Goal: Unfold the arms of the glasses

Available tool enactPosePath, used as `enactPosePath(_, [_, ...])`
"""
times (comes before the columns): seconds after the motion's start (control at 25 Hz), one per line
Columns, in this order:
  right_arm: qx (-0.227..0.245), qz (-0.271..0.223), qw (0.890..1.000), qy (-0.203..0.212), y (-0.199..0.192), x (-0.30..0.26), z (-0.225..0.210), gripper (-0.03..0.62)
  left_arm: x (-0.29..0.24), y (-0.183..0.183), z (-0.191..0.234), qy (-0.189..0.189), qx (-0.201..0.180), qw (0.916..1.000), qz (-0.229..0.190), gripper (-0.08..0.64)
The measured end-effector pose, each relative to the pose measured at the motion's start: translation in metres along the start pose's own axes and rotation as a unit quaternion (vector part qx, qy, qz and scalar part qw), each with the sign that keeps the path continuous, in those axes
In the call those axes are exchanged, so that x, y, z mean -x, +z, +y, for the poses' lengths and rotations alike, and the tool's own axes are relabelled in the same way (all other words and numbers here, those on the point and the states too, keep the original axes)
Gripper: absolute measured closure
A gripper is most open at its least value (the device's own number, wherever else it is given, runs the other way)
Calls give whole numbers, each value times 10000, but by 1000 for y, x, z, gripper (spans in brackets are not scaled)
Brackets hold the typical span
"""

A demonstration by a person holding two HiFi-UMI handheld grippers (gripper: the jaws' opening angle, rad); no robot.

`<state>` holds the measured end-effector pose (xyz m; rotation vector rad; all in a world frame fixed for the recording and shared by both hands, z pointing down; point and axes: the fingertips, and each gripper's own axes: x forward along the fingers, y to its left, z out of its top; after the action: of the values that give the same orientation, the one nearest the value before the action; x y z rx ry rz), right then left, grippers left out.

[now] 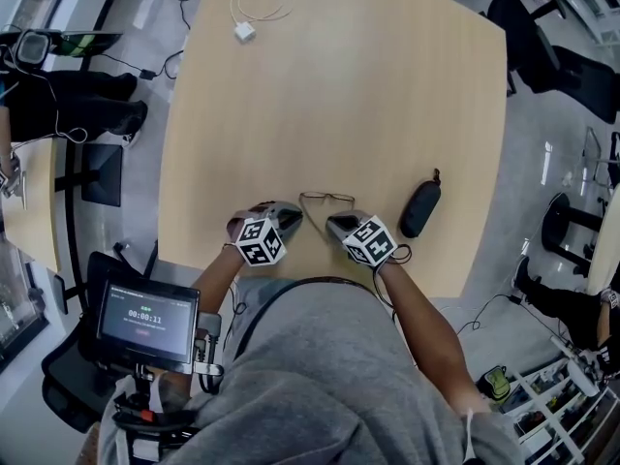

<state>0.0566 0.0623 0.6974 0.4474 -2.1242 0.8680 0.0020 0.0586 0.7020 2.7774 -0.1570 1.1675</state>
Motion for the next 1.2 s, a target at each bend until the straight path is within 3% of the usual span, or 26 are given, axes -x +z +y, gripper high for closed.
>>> enactPosePath(0.32, [47,-63,10000,-38,0,-2,-5,581,-2,-4,-1,-74,90,9999,17,541])
enactPosePath(0.76, [-426,-204,9986,-225,-2,-3,-19,581,-10,-5,1,-264,277,9992,125,541])
enactPosePath(1.2, [-846,-149,9956,-370,-9,-3,-37,581,-10,-19,16,-136,849,9962,139,541])
